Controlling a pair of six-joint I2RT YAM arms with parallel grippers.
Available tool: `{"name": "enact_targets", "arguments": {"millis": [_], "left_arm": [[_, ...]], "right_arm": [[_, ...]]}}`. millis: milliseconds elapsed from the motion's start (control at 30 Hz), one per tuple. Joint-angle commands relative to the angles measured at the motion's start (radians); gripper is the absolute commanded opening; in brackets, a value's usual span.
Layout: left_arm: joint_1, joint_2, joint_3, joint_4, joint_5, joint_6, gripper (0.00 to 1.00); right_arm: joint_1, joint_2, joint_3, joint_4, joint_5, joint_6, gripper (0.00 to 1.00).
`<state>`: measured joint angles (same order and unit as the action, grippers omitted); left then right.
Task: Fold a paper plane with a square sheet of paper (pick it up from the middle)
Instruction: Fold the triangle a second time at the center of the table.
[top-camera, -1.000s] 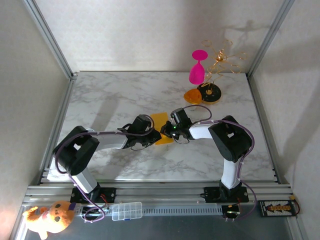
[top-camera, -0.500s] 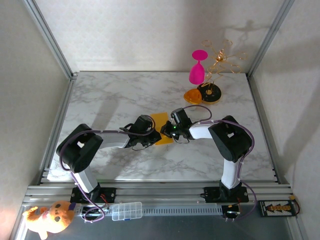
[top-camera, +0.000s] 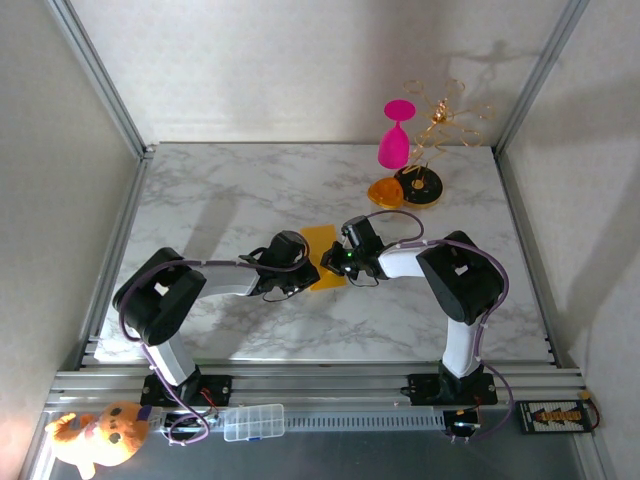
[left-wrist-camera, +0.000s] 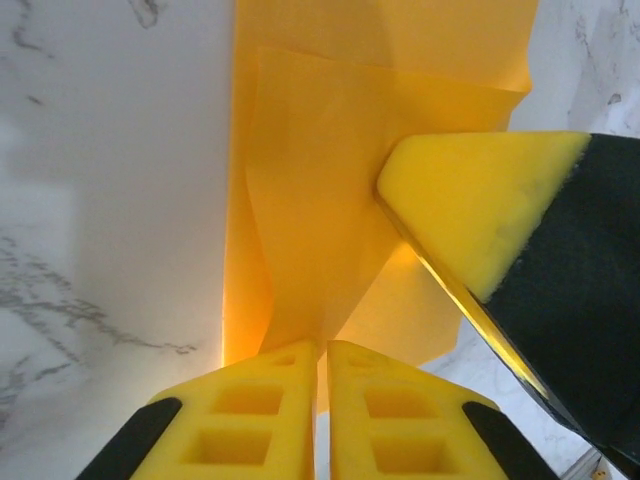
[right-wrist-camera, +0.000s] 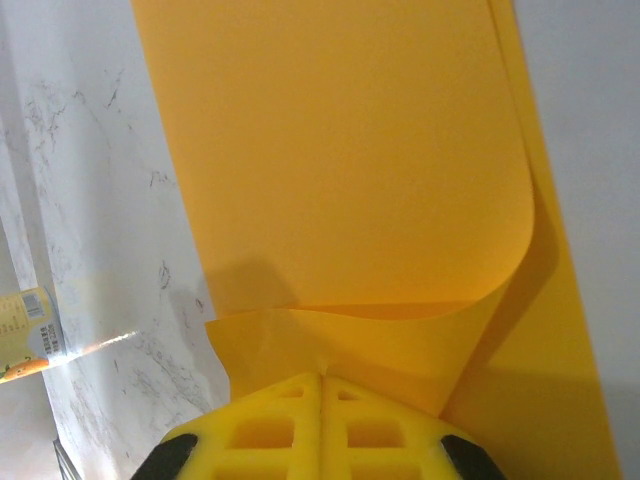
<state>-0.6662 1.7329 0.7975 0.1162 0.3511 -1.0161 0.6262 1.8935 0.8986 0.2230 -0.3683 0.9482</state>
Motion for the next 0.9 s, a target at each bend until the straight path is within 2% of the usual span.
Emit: {"name": "enact_targets", "arguments": {"millis": [0, 200, 533, 867], "left_arm": [[-0.006, 0.015, 0.011, -0.039, -0.036, 0.019, 0.1], [-0.004, 0.018, 0.011, -0.052, -0.05, 0.019, 0.09], [-0.003, 0.03, 0.014, -0.082, -0.058, 0.028, 0.04], [-0.003, 0.037, 0.016, -0.095, -0.057, 0.032, 0.0]], "right_arm": [[-0.003, 0.077, -0.032, -0.168, 0.08, -0.006, 0.0], [-0.002, 0.067, -0.025, -0.168, 0.078, -0.009, 0.0], [-0.008, -0.028, 0.02, -0.123, 0.048, -0.074, 0.14], [0.0, -0.072, -0.003, -0.03, -0.079, -0.145, 0.1]]}}
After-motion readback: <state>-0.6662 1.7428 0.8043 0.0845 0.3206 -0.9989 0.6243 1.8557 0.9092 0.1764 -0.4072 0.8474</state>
